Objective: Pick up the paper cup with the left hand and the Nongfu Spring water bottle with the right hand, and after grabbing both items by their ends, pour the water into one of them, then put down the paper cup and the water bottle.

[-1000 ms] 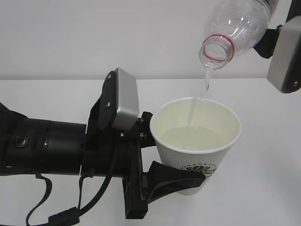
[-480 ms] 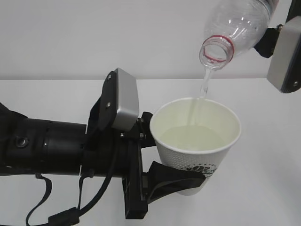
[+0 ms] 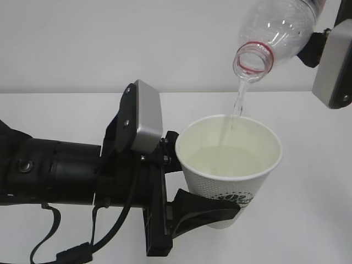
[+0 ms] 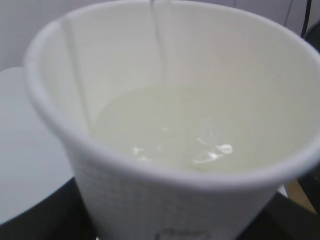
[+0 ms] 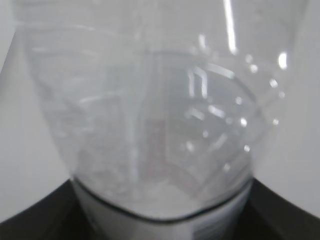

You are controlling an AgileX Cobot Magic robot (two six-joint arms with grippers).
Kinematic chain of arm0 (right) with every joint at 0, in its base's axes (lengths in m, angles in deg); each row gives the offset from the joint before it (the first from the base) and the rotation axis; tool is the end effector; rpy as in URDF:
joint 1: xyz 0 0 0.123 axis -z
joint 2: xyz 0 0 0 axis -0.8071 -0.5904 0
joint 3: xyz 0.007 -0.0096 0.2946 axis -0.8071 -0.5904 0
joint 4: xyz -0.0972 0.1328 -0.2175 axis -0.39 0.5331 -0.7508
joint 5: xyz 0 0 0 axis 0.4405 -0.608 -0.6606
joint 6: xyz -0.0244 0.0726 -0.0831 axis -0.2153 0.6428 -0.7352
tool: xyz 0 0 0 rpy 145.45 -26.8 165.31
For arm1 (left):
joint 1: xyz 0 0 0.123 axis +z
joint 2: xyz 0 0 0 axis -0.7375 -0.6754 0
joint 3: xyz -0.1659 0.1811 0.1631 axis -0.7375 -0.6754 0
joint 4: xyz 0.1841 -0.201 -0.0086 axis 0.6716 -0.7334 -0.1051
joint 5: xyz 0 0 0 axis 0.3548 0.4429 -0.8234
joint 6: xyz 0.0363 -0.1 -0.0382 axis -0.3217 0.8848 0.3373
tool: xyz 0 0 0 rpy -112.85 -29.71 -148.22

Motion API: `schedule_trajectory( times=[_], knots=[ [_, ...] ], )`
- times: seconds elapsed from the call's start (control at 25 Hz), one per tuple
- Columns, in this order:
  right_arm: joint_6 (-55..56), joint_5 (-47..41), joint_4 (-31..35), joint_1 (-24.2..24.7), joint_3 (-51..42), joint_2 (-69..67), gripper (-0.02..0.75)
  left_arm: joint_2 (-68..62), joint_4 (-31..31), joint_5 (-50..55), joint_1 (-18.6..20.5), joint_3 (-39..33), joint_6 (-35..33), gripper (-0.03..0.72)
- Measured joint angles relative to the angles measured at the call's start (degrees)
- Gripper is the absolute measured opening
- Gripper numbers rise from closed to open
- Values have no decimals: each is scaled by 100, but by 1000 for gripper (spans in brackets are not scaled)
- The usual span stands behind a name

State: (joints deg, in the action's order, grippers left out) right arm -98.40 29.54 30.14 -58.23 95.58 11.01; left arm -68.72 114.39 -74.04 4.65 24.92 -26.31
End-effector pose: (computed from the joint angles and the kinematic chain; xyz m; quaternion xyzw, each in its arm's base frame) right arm 0.2978 0.0876 0.3176 -0.6557 0.2744 -0.3309 0.6207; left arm 0.1973 -0.2812 0.1870 0.5320 0.5880 -0.4070 0.4535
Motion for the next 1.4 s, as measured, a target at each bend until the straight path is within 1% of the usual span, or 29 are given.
schedule_trajectory(
  times=[0.64, 0.92, 1.4],
  knots=[
    [-20, 0, 12, 0, 0, 0, 478, 0, 10, 4, 0, 0, 0, 511],
    [375, 0, 12, 0, 0, 0, 478, 0, 10, 13, 0, 0, 0, 511],
    [1427, 11, 12, 0, 0, 9, 478, 0, 10, 13, 0, 0, 0, 511]
  ],
)
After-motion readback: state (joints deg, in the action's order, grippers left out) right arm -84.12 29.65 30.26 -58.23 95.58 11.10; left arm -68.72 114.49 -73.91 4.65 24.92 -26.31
